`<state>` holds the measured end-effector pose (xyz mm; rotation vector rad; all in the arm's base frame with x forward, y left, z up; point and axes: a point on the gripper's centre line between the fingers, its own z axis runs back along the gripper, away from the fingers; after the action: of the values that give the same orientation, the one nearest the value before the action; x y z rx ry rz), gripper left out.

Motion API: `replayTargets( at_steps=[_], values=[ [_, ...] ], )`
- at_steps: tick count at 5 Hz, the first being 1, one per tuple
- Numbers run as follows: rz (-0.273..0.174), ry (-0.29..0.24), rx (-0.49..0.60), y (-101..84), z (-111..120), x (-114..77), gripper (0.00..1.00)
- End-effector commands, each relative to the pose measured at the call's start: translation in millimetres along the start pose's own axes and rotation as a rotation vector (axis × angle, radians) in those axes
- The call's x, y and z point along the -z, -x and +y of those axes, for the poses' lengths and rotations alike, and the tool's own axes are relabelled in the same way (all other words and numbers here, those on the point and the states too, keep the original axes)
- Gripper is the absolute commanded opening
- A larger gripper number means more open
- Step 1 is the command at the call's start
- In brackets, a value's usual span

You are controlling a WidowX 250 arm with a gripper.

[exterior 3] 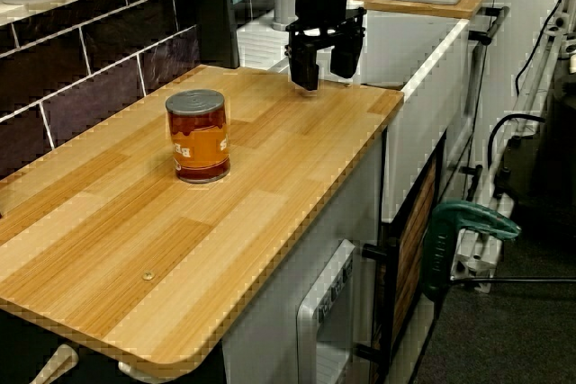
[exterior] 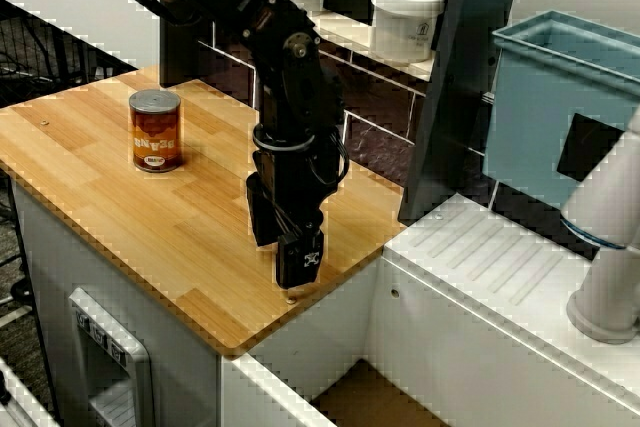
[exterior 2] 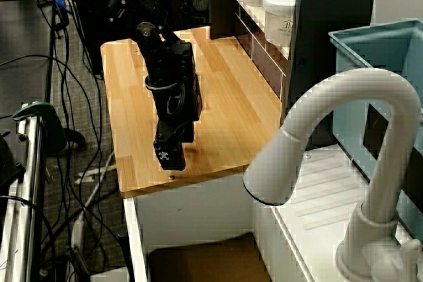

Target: Push into sink

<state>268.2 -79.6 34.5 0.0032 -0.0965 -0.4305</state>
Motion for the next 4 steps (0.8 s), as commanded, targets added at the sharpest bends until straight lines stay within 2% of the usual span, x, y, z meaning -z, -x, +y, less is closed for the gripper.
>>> replayTargets(
  at_steps=[1, 2, 3, 4],
  values=[
    [0.0, 0.0, 0.0, 0.0, 0.0, 0.0, 1.0],
    [-0.033, -0.002, -0.066, 1.6, 35.2, -15.5, 1.0],
    [-0.06, -0.031, -0.123, 11.3, 72.6, -40.6, 1.0],
    [-0.086, -0.013, -0.173, 30.3, 106.5, -65.5, 1.0]
  ],
)
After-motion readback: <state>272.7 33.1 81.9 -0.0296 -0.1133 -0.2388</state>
